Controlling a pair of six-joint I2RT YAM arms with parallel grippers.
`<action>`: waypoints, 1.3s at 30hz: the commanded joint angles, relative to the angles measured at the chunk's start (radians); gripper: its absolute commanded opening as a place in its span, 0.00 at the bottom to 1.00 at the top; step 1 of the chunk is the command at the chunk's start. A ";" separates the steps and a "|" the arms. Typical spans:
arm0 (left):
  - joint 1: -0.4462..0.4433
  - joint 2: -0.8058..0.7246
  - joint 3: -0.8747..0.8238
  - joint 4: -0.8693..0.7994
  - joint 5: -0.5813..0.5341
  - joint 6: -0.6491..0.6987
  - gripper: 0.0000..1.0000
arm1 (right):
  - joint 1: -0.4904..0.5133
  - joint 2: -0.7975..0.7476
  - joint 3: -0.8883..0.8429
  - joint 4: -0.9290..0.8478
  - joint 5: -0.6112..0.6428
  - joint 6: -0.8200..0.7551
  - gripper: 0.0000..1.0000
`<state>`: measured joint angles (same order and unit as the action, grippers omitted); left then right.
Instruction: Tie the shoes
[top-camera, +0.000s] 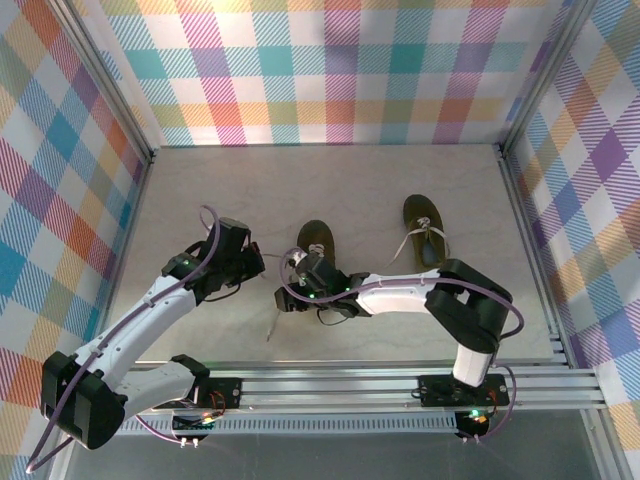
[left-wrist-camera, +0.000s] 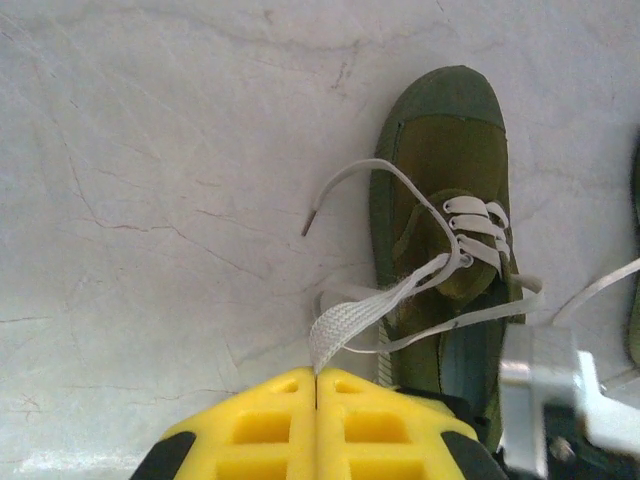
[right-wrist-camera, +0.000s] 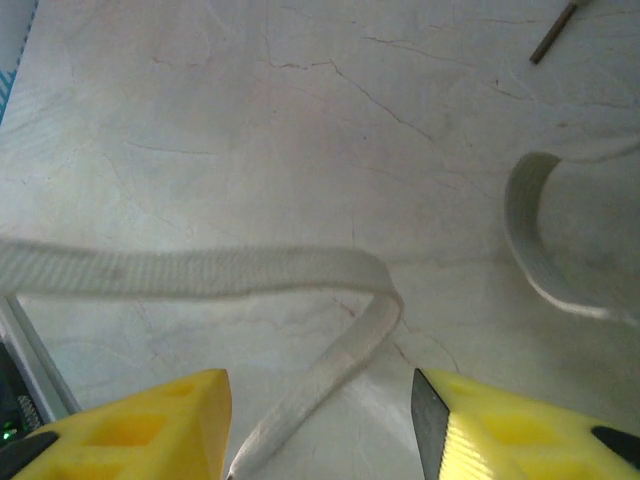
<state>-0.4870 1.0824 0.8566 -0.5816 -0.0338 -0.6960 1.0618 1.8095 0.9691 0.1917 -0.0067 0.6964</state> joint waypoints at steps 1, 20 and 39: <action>0.014 -0.025 0.028 -0.027 0.021 -0.004 0.00 | 0.007 0.043 0.038 0.037 0.067 0.009 0.50; 0.047 0.010 0.032 0.025 0.079 0.003 0.00 | 0.007 -0.119 0.132 -0.187 0.198 -0.255 0.00; 0.054 0.091 0.079 0.087 0.102 0.007 0.00 | -0.066 -0.125 0.340 -0.372 0.223 -0.506 0.01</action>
<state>-0.4461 1.1690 0.9089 -0.5163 0.0452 -0.6922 1.0050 1.6928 1.2877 -0.1337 0.2127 0.2298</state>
